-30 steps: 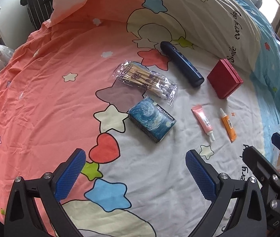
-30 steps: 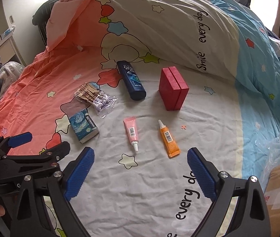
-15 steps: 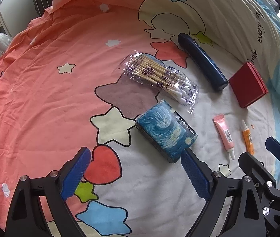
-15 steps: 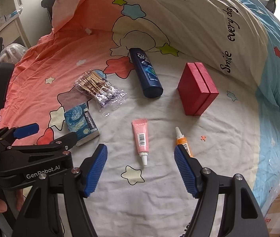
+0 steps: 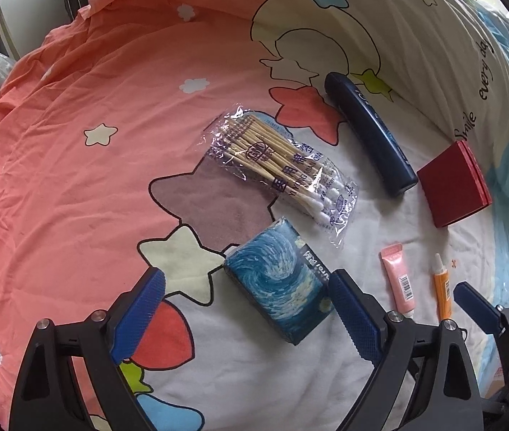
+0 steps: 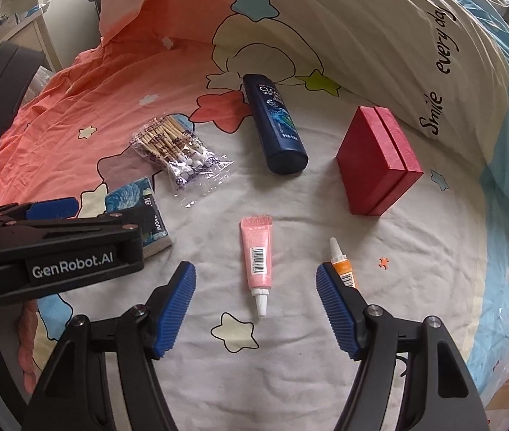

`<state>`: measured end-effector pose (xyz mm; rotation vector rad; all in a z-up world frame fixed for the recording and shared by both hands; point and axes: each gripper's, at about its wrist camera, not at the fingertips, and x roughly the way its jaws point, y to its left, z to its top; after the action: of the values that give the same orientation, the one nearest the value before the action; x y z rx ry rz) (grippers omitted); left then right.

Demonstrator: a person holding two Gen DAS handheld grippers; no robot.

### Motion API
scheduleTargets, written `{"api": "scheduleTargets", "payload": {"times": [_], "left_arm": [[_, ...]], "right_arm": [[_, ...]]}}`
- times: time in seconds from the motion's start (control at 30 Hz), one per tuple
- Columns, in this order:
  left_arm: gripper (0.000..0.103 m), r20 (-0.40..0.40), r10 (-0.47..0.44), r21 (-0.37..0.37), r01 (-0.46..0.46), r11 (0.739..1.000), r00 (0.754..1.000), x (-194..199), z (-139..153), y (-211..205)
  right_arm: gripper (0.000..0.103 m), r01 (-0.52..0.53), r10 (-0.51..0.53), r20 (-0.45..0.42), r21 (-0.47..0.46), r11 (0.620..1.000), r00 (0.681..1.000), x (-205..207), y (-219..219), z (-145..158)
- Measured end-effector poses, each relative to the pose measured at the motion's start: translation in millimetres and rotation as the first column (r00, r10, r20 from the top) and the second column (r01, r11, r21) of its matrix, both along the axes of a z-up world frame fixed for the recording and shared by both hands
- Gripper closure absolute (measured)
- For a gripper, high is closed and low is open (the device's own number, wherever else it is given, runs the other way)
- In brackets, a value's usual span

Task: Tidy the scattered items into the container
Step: 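Grasp the tissue pack with the left gripper while the right gripper grasps the pink tube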

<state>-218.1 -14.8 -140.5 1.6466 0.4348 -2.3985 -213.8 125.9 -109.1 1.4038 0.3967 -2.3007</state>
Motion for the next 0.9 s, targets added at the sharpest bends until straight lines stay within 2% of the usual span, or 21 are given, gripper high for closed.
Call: {"api": "scheduleTargets", "payload": {"times": [0.2, 0.3, 0.47, 0.63, 0.73, 0.83, 0.9], "left_arm": [[0.008, 0.021, 0.023, 0.026, -0.024, 0.999, 1.000, -1, -1, 4], [0.008, 0.028, 0.035, 0.001, -0.035, 0.999, 0.999, -1, -2, 8], [0.008, 0.038, 0.041, 0.001, -0.041, 0.999, 0.998, -5, -7, 8], [0.014, 0.055, 0.041, -0.018, -0.040, 0.999, 0.998, -5, -11, 12], [0.024, 0.053, 0.036, -0.046, -0.034, 0.998, 0.998, -3, -11, 14], [0.039, 0.055, 0.037, -0.088, -0.032, 0.996, 0.998, -1, -10, 15], [0.045, 0.052, 0.027, -0.099, -0.022, 0.995, 0.998, 1, -9, 16]], "right_arm": [[0.037, -0.016, 0.016, -0.003, -0.021, 1.000, 1.000, -3, 1, -3], [0.037, -0.025, 0.024, -0.013, -0.010, 1.000, 1.000, -4, 0, -4], [0.037, -0.031, 0.031, -0.016, 0.006, 1.000, 0.999, -8, -2, -13], [0.039, -0.030, 0.030, -0.002, 0.005, 1.000, 1.000, -12, -4, -23], [0.039, -0.017, 0.017, 0.015, -0.003, 1.000, 1.000, -16, -2, -29], [0.046, 0.001, -0.001, 0.038, 0.009, 1.000, 0.999, -19, 1, -37], [0.049, 0.003, -0.003, 0.042, 0.001, 1.000, 0.999, -19, 1, -36]]}}
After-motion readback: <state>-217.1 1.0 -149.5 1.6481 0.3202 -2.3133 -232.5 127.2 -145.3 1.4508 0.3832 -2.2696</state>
